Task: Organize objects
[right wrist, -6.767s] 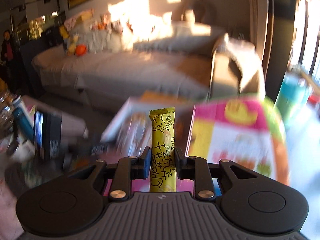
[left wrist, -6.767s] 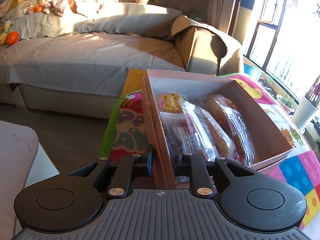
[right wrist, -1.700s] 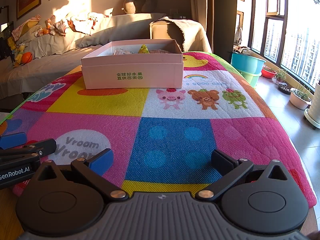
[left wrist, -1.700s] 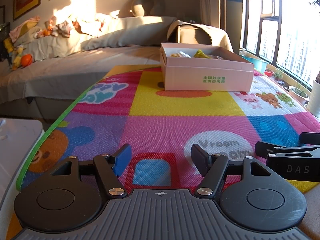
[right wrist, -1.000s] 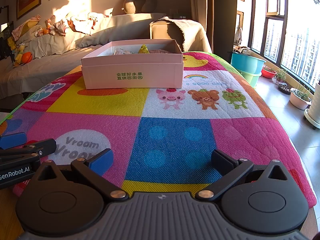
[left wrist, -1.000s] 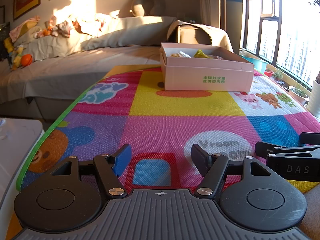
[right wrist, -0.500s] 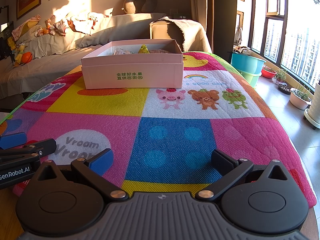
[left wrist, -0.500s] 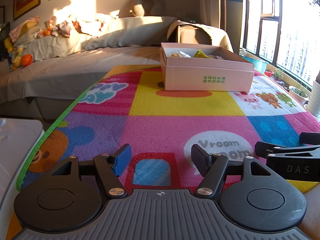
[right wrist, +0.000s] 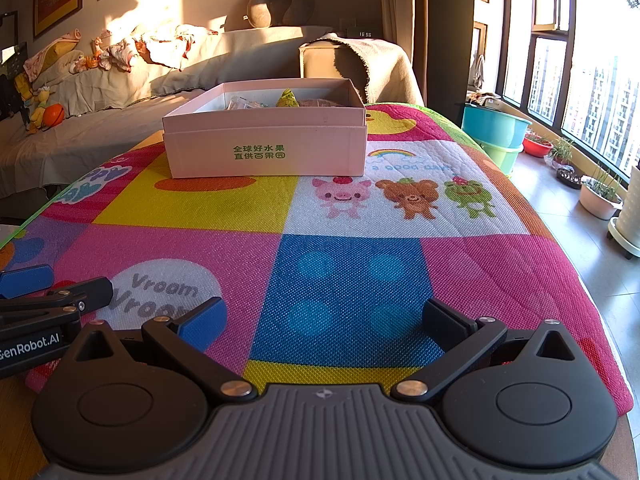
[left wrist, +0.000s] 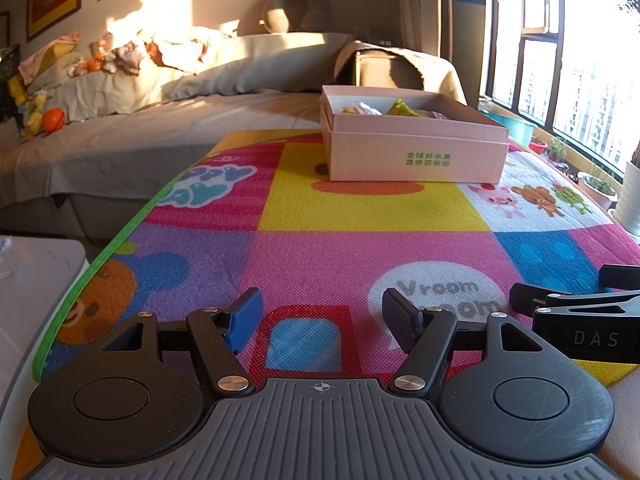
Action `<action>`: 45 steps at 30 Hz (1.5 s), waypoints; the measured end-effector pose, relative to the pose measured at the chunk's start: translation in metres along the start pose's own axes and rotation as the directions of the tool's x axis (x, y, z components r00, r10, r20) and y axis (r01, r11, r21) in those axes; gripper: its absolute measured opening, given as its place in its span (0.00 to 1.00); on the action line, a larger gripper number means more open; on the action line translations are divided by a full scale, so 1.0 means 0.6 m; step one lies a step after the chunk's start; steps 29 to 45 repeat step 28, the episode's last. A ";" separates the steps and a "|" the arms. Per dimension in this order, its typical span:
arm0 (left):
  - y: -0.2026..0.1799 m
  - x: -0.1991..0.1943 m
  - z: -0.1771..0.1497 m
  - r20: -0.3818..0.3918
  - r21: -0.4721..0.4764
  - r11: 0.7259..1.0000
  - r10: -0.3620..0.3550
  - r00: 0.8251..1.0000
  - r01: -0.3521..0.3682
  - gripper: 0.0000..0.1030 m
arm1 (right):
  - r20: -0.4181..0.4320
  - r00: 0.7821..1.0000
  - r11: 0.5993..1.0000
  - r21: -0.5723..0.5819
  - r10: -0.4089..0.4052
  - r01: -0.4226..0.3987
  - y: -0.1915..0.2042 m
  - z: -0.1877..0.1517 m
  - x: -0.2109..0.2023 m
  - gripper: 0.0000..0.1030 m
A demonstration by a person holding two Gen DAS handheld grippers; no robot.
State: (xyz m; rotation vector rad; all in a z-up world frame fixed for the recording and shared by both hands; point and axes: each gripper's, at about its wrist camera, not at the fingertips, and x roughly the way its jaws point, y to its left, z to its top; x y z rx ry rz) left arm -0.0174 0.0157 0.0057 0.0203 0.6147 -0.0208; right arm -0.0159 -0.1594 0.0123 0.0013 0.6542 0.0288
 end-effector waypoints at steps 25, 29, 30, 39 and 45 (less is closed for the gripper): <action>-0.004 0.000 0.000 -0.001 -0.008 1.000 0.014 1.000 -0.014 0.71 | 0.000 1.000 1.000 0.000 0.000 0.000 0.000 0.000 0.000 1.00; -0.001 0.001 0.000 -0.001 -0.013 1.000 0.009 1.000 -0.009 0.71 | 0.000 1.000 1.000 0.000 0.000 0.000 0.000 0.000 0.000 1.00; -0.001 0.001 0.000 -0.001 -0.013 1.000 0.009 1.000 -0.009 0.71 | 0.000 1.000 1.000 0.000 0.000 0.000 0.000 0.000 0.000 1.00; -0.001 0.001 0.000 -0.001 -0.013 1.000 0.009 1.000 -0.009 0.71 | 0.000 1.000 1.000 0.000 0.000 0.000 0.000 0.000 0.000 1.00; -0.001 0.001 0.000 -0.001 -0.013 1.000 0.009 1.000 -0.009 0.71 | 0.000 1.000 1.000 0.000 0.000 0.000 0.000 0.000 0.000 1.00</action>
